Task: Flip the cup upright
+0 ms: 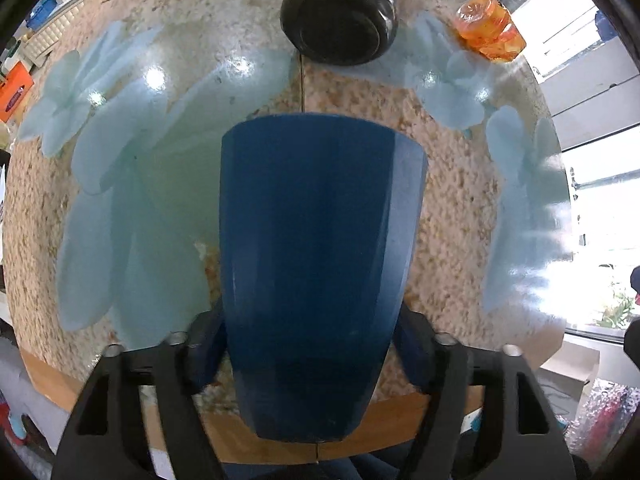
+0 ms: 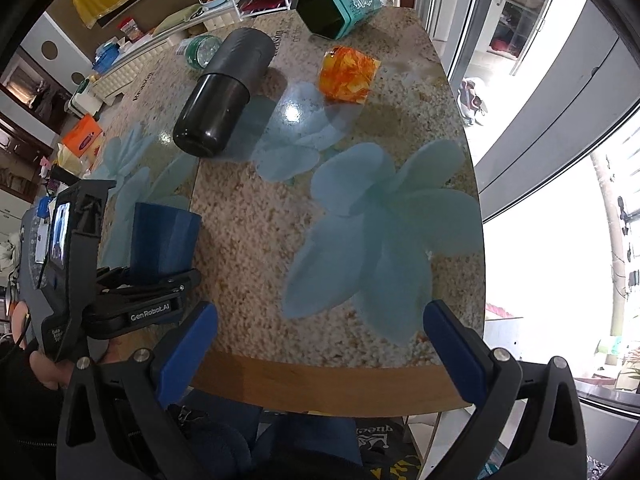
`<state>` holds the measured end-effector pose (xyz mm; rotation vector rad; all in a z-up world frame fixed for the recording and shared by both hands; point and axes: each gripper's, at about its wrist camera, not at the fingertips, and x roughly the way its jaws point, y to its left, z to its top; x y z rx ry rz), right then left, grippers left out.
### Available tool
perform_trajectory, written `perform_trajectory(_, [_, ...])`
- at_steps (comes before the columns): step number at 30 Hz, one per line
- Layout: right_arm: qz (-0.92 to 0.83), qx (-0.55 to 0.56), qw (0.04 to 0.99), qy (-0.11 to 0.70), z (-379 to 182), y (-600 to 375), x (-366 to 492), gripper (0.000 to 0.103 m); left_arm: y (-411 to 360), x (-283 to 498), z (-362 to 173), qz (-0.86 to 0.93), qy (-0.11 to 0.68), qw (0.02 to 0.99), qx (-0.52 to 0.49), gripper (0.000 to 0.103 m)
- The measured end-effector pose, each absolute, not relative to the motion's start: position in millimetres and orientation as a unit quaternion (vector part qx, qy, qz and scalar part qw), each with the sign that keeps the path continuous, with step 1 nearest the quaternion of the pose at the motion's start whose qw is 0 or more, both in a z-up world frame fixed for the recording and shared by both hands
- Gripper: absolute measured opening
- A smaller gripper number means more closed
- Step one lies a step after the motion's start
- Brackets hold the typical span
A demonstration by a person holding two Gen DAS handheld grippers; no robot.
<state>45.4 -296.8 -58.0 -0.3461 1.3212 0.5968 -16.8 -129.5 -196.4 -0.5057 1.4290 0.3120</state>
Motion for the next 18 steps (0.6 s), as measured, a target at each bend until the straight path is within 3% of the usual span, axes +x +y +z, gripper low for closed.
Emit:
perform_trajectory(8, [0.281, -0.155, 0.741, 0.59, -52, -301, 51, 0.103, -130, -9, -200, 0.146, 0.659, 0.7, -0.234, 0.088])
perform_trajectory(18, [0.291, -0.132, 0.747, 0.583, -47, -305, 61, 0.103, -145, 6, -166, 0.13, 0.658, 0.722, -0.17, 0.091])
